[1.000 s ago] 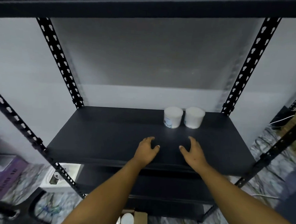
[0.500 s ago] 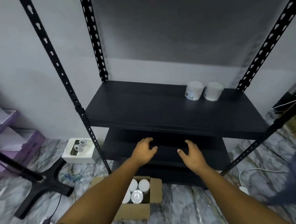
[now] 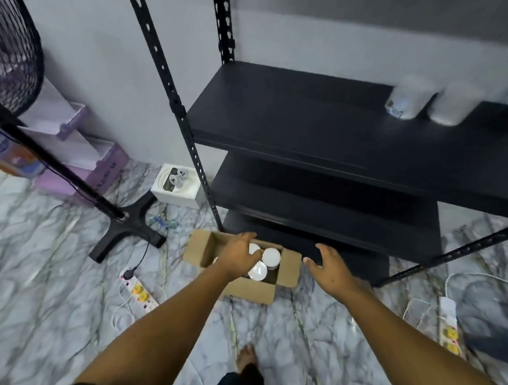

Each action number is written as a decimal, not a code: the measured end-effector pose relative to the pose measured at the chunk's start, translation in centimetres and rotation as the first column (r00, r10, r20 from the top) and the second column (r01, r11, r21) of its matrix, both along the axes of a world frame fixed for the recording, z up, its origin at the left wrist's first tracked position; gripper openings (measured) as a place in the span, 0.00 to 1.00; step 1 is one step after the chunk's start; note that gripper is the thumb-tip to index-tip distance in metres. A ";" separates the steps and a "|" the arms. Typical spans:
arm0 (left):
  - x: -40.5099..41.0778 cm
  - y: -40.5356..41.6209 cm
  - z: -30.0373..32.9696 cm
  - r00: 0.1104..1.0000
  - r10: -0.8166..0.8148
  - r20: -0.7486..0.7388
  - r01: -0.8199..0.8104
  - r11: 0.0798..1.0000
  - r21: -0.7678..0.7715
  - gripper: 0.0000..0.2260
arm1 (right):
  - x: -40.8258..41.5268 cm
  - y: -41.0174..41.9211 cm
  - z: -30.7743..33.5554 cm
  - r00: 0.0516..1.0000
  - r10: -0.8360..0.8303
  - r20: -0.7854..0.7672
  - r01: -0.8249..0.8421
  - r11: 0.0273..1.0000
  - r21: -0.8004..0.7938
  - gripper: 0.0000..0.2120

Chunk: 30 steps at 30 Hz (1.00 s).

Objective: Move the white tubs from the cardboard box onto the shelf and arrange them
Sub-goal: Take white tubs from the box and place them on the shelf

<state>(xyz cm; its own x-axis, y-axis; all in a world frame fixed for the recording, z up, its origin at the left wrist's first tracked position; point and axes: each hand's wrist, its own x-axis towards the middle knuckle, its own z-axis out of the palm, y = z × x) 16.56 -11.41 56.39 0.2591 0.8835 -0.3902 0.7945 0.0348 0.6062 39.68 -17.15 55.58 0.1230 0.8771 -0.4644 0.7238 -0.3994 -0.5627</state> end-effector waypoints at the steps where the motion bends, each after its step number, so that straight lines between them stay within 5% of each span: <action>1: -0.5 -0.3 -0.7 1.000 0.022 0.002 -0.022 1.000 -0.004 0.22 | -0.4 -0.1 -0.8 1.000 0.008 -0.001 -0.008 1.000 -0.006 0.31; 16: -8.0 1.0 -13.5 0.977 0.212 0.033 -0.200 0.956 -0.217 0.23 | -8.9 2.8 -11.6 0.999 0.001 -0.050 -0.009 0.987 -0.158 0.26; 30: -9.9 8.6 -42.3 0.997 -0.003 -0.071 -0.003 0.997 -0.072 0.28 | -12.8 12.9 -41.6 0.981 0.183 0.064 -0.184 0.983 0.009 0.29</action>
<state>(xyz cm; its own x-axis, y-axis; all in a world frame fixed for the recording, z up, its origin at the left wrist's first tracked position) 6.69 -2.80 14.09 0.2285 0.8523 -0.4705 0.8355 0.0764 0.5441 26.90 -4.30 13.97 -0.0123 0.8940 -0.4479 0.8181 -0.2486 -0.5186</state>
